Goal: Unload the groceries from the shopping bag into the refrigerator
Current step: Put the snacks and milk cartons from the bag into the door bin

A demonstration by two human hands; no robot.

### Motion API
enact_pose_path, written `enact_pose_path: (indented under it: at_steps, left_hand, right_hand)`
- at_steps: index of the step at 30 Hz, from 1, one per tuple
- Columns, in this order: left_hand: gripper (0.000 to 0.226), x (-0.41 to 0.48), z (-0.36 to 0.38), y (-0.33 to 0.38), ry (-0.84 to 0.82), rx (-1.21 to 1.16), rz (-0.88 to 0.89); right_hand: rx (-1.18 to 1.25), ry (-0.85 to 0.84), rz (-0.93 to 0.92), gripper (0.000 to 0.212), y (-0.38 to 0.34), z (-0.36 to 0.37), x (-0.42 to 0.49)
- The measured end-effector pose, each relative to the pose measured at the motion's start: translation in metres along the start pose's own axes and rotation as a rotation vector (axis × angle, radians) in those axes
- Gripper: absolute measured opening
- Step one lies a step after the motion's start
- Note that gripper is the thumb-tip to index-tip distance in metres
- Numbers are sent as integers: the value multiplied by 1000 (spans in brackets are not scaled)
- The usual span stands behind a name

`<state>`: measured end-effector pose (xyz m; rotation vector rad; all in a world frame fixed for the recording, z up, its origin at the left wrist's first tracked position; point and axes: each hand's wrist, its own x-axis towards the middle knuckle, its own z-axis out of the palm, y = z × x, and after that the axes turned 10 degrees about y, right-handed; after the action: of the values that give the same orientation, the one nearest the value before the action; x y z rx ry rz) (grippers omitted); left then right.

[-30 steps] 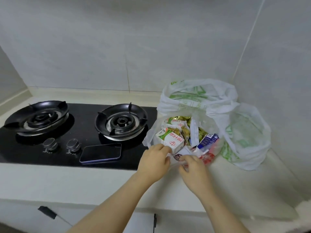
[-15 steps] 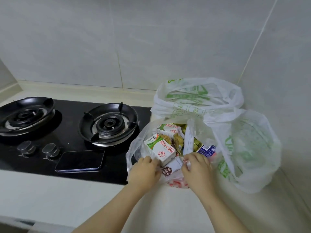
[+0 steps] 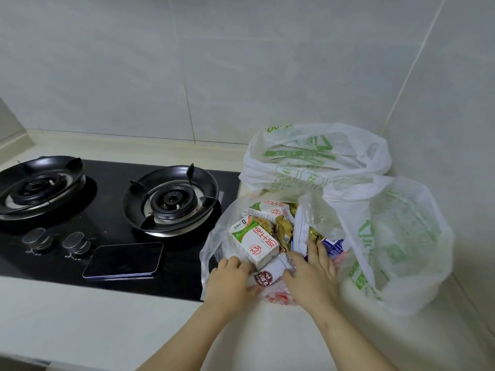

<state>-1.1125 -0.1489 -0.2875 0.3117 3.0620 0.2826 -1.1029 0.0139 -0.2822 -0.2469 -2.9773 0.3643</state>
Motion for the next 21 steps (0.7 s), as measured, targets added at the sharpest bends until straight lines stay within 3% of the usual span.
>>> enact_pose_path:
  at_steps: [12,16,21]
  left_hand:
    - [40,-7,-25,-1,74,-35,31]
    - [32,-2,-49,-10,50,-260,-36]
    - [31,16,-62,-24,97,-721,-233]
  right_hand:
    - [-57,-35,33,42,-3,-5,9]
    - [65,-91,69,43,0,-17,18]
    - [380,166,177,21,-4,-26,21]
